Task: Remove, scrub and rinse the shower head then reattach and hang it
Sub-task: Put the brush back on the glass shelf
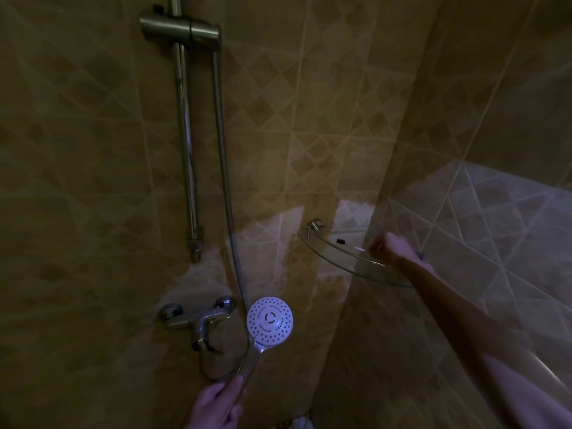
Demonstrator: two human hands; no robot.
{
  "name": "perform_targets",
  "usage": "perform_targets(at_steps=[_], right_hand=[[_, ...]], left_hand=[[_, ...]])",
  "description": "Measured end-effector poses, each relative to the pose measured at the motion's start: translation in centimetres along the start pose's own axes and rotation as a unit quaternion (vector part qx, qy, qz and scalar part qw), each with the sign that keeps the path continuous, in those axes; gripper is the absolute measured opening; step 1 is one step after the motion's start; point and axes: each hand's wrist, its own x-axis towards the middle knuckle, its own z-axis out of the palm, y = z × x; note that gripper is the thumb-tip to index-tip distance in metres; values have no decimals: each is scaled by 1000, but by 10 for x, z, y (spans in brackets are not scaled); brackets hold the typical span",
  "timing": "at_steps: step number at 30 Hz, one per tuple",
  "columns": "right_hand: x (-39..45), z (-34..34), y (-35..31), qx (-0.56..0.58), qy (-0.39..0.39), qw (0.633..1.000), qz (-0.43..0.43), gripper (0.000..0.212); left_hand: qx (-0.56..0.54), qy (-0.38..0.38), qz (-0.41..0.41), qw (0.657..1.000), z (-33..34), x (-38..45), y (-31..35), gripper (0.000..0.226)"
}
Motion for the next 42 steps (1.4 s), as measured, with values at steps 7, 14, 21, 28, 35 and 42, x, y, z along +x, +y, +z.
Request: perform_targets(at_steps=[7, 14, 21, 28, 35, 42], right_hand=[[-1, 0, 6, 39, -16, 999, 25, 15], [-20, 2, -19, 62, 36, 997, 4, 10], [-33, 11, -49, 60, 124, 984, -112, 34], [-59, 35, -125, 55, 124, 962, -239, 15], [-49, 57, -205, 140, 68, 953, -260, 21], [-18, 41, -287, 262, 97, 915, -291, 18]], left_hand=[[-21, -30, -48, 998, -8, 5, -8, 24], [-37, -37, -26, 998, -13, 6, -10, 25], [-11, -52, 47, 997, -26, 9, 5, 27], [12, -59, 205, 977, -44, 19, 45, 60], [-1, -53, 243, 969, -76, 27, 123, 39], [4, -35, 306, 951, -92, 20, 210, 24]])
